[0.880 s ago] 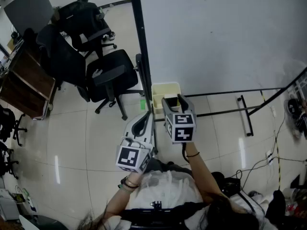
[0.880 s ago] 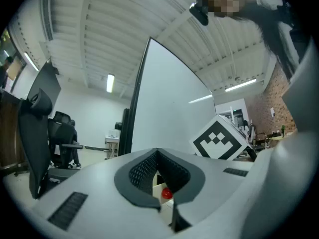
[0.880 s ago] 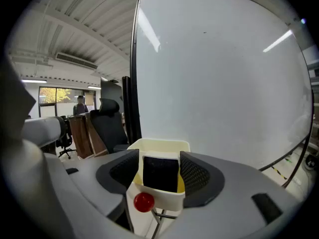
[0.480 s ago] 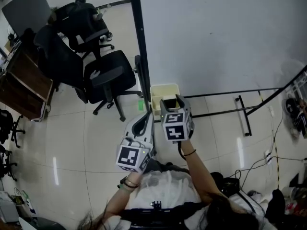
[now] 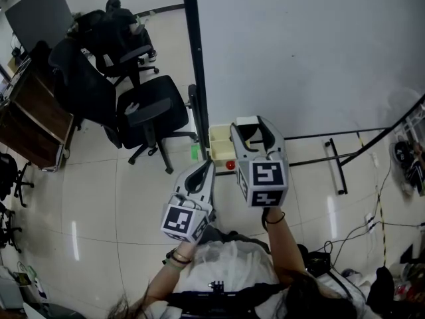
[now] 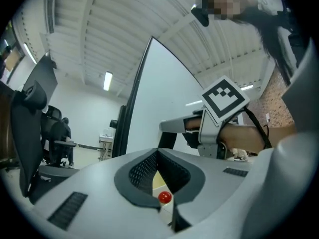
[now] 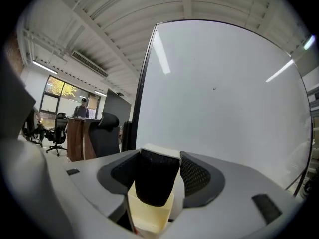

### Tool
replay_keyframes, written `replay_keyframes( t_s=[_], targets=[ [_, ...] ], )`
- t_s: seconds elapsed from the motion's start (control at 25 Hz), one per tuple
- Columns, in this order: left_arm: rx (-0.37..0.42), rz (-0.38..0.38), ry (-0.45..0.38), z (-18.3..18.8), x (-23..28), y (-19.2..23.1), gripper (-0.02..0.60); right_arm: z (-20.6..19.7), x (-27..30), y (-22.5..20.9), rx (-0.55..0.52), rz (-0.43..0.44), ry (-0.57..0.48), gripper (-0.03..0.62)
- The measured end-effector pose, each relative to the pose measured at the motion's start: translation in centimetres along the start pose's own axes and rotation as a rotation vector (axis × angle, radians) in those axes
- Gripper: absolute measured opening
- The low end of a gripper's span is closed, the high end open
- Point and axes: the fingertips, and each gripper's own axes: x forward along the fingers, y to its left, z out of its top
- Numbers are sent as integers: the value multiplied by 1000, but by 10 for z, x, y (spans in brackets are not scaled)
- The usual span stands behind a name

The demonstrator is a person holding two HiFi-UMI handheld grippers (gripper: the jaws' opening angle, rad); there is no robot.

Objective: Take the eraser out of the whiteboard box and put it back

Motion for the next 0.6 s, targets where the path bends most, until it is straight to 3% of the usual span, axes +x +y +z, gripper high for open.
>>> replay_keyframes(
  t_s=[0.16, 0.36, 0.6],
  targets=[
    [23, -6, 31, -4, 2, -3, -17, 3, 9, -3, -11, -6, -5, 272],
    [108, -42, 96, -8, 3, -11, -17, 0, 13, -4, -15, -6, -5, 272],
    [84, -7, 4, -2, 1, -4, -15, -2, 14, -4, -13, -6, -1, 272]
  ],
)
